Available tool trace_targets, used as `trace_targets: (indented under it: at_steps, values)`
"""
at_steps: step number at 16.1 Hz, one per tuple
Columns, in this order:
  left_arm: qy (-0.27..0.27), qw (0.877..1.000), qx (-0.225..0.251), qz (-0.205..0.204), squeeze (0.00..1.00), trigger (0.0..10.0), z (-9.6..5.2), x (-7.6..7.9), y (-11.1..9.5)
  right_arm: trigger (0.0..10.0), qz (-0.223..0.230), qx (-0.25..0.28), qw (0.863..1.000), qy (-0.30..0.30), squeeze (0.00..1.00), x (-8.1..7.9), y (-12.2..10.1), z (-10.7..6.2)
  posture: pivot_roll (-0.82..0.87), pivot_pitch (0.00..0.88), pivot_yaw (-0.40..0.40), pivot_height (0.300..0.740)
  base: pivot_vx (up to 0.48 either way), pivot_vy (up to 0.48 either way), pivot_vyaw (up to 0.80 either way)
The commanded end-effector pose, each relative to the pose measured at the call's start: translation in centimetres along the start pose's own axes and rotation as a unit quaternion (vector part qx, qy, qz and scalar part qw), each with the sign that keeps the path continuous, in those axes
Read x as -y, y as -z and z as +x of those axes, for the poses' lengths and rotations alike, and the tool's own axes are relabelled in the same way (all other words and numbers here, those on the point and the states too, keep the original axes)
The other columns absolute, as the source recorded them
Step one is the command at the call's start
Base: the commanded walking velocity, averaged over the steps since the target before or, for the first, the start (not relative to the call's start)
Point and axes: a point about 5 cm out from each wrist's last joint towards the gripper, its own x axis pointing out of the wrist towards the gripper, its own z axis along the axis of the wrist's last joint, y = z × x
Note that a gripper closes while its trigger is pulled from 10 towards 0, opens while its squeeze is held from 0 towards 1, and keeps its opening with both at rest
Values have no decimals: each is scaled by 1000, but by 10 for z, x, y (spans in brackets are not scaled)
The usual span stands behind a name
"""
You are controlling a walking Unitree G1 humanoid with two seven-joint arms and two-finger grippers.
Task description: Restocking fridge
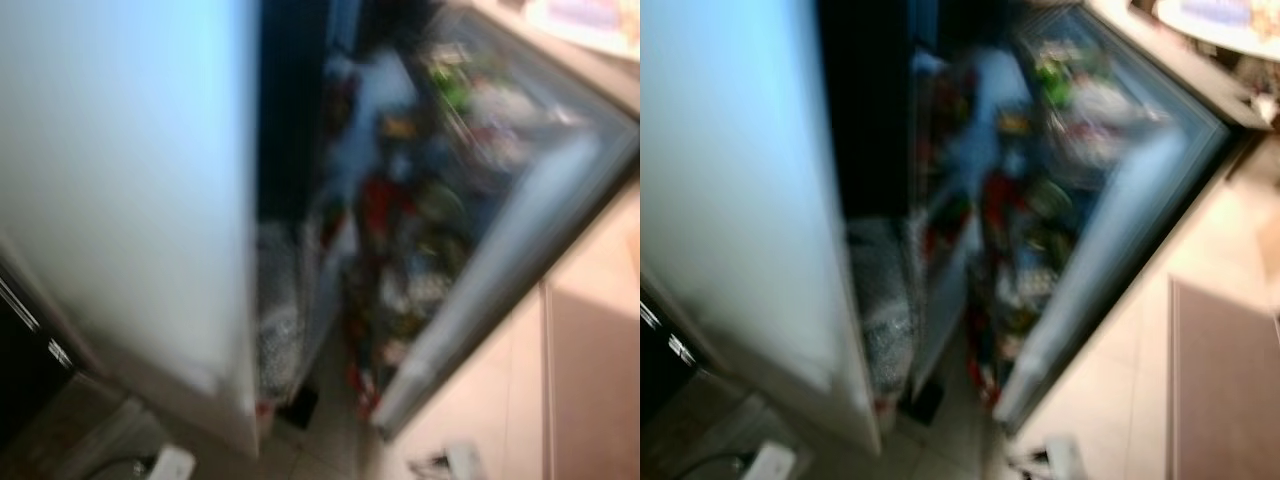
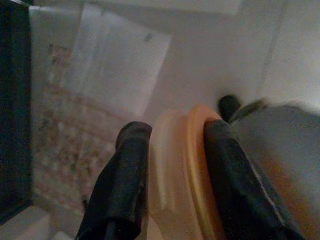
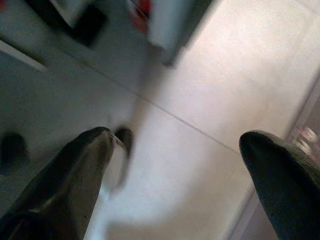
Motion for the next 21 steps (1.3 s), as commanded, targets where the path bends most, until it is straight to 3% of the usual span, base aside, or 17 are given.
trace_targets:
  at_steps: [1,4,10,15,17,21]
  values:
    - [-4,1000,-8,-5,0,10000,-1,-3,6,10000,7,8,1000,-3,0,-1,-1,0,-79,0,-86,740,0,0,0]
    - [-2,1000,-5,-7,0,10000,0,-4,5,10000,11,6,1000,-3,0,-1,2,-1,-79,0,-87,740,0,0,0]
    - [0,1000,-9,-2,0,10000,0,-4,5,10000,-10,24,1000,-15,0,-30,-25,8,-80,0,-86,740,0,0,0]
    - [1,1000,-10,-1,0,10000,0,-4,5,10000,-17,26,999,-14,0,-40,-35,10,-78,0,-86,740,0,0,759]
    - [1,1000,-10,-1,0,10000,0,-4,5,10000,-7,23,1000,-10,0,-29,-27,8,-78,0,-86,740,0,0,0]
    - [2,1000,-10,1,0,10000,0,-4,5,10000,-7,21,1000,-9,0,-26,-25,8,-78,0,-86,740,0,0,0]
